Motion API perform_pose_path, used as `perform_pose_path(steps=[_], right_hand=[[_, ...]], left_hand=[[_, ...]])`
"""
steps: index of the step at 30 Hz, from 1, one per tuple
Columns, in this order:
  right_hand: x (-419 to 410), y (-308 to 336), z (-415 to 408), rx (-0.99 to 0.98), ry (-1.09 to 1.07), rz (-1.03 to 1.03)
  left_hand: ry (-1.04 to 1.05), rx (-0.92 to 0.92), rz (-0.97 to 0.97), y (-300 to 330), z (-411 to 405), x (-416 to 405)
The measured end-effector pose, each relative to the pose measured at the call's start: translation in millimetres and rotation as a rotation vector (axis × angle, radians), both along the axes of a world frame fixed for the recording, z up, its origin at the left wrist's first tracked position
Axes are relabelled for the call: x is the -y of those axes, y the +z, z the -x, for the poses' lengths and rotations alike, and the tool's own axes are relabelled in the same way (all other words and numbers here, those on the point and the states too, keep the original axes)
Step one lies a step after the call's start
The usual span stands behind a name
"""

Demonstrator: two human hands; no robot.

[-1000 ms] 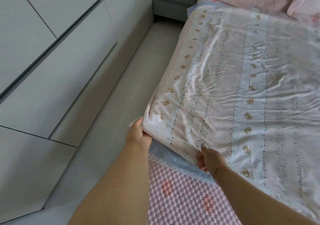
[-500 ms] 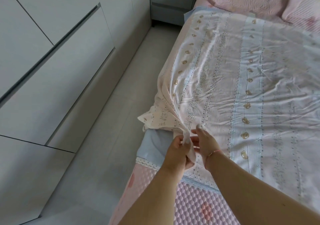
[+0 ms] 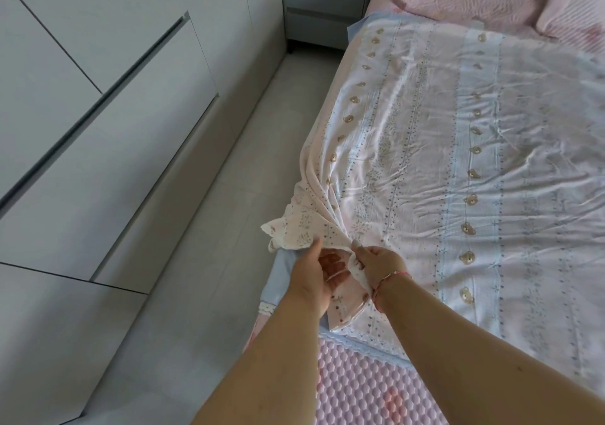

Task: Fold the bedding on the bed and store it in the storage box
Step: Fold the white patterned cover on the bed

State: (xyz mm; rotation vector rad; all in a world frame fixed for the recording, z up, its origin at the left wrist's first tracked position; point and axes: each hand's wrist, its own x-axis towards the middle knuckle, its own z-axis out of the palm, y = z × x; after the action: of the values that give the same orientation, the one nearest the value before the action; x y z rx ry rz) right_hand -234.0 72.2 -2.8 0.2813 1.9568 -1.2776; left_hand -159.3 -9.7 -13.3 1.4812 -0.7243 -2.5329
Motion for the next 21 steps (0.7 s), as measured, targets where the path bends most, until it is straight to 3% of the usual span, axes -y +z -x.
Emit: perform_pose_path(steps=[3,9,15,21], right_hand=[[0,-1,1,-0.037,0.038,-0.004],[-14,2,2,-0.111,0.18,-0.034],[-43,1,2,-0.168,0.39,-0.156],[-63,12,10,-0.228,0.427,-0.205]], left_hand=[[0.097,-0.025,-0.085,3,13,16],[0.184,0.137,0.054,-14,26,56],[0.335,0.04,0.098,-4,37,90],[0.216,0.128,0.381,20,44,78]])
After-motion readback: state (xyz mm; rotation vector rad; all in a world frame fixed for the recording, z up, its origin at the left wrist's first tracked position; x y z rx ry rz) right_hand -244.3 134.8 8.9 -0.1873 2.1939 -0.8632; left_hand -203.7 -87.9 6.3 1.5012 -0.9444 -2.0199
